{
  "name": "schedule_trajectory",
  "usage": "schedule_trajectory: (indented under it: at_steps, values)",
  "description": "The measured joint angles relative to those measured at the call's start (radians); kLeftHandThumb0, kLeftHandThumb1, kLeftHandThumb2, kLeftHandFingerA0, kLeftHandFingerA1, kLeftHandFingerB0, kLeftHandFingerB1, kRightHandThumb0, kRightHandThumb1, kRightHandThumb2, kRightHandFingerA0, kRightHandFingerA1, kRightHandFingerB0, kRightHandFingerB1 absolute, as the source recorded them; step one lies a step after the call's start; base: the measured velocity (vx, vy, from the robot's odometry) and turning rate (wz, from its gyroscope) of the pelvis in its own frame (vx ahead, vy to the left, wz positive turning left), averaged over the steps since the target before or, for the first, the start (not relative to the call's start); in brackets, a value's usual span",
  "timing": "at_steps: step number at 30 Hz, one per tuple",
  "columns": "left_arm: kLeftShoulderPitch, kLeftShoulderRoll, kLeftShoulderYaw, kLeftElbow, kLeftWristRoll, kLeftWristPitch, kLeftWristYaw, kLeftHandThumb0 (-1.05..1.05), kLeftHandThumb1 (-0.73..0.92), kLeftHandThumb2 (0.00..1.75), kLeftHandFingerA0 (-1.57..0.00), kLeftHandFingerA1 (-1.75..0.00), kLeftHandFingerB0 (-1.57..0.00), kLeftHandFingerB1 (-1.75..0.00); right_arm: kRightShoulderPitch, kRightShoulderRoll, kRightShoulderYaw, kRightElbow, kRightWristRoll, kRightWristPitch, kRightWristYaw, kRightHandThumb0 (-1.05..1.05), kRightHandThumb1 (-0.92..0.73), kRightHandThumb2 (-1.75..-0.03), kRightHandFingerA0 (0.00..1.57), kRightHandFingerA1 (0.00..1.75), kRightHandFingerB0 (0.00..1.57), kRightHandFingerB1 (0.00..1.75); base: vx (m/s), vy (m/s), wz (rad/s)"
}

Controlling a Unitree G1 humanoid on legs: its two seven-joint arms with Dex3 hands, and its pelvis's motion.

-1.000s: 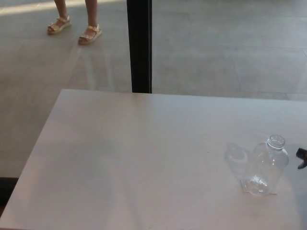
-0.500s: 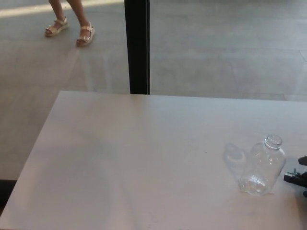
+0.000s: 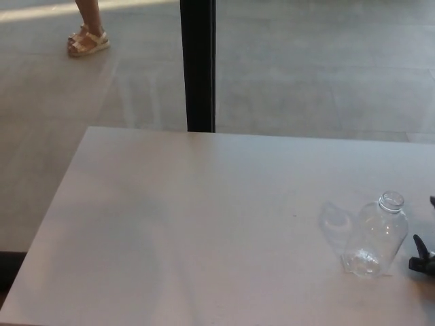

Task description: The robot uses its right hand to grab and lift the lid of the spray bottle kept in the middle of the desk and places the lid on the right side of the bottle

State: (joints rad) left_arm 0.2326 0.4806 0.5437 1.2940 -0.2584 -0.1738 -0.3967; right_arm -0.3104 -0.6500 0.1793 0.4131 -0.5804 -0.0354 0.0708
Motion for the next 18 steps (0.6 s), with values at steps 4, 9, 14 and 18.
schedule_trajectory:
  at_steps: [4, 9, 14, 18]
  values:
    - [-0.001, 0.000, -0.001, 0.000, 0.000, 0.000, 0.000, -0.90, 0.91, 0.67, -0.58, -0.50, -0.42, -0.39, 0.067, -0.040, -0.097, -0.150, 0.043, 0.002, 0.044, -1.05, -0.61, -1.01, 0.00, 0.06, 0.00, 0.02, 0.00, 0.000, 0.00]
    - [-0.002, 0.000, -0.004, 0.001, 0.001, 0.000, 0.000, -0.92, 0.91, 0.67, -0.57, -0.50, -0.41, -0.40, 0.157, -0.091, -0.265, -0.296, 0.105, 0.003, 0.100, -0.98, -0.55, -0.95, 0.00, 0.01, 0.01, 0.07, 0.00, 0.000, 0.00]
    - [-0.003, -0.001, -0.005, 0.001, 0.001, 0.000, 0.000, -0.91, 0.91, 0.67, -0.57, -0.53, -0.41, -0.39, 0.218, -0.114, -0.421, -0.343, 0.147, 0.001, 0.130, -1.04, -0.62, -1.03, 0.00, 0.00, 0.06, 0.18, 0.00, 0.000, 0.00]
    - [-0.005, -0.002, -0.005, 0.000, 0.002, 0.000, 0.000, -0.93, 0.91, 0.67, -0.57, -0.52, -0.41, -0.39, 0.276, -0.133, -0.550, -0.332, 0.180, -0.001, 0.147, -1.03, -0.63, -1.03, 0.00, 0.00, 0.13, 0.19, 0.00, 0.000, 0.00]
